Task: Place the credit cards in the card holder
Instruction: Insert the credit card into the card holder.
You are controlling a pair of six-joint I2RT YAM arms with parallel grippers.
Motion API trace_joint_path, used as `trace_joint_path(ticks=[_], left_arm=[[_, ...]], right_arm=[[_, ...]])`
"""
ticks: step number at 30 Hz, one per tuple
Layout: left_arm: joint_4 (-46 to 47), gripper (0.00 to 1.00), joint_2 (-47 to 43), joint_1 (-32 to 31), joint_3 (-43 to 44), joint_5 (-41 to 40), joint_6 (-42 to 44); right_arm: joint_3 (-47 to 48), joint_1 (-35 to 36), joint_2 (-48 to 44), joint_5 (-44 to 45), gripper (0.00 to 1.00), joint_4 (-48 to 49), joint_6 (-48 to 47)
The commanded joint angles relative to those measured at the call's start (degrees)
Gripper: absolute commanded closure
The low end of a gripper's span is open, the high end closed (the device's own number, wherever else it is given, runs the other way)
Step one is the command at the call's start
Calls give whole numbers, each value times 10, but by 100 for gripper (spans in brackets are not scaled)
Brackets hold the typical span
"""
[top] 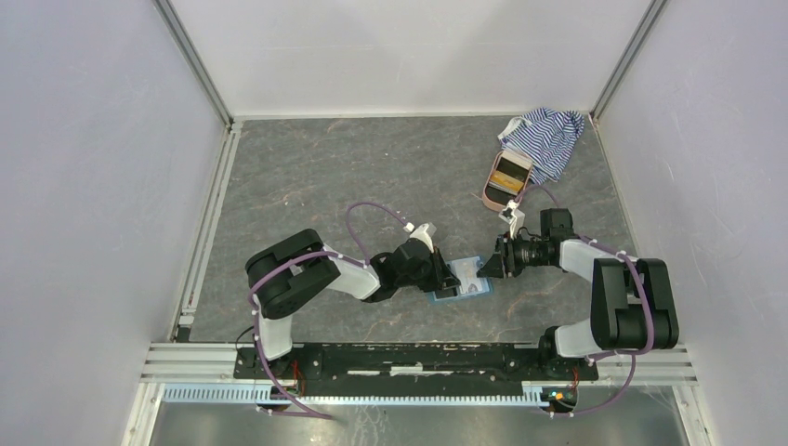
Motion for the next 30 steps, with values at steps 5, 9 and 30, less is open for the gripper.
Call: trace_joint_path(ticks=[5, 9, 30], left_arm=[[-54, 82, 20, -4, 1, -4, -5], [-54, 82, 21, -4, 1, -3, -5], [-54, 89, 32, -4, 7, 4, -6]], right_arm=[[-3, -2, 15, -24, 59, -1, -10], [1, -2, 26, -22, 60, -11, -17], [10, -1, 57, -13, 52, -25, -26]])
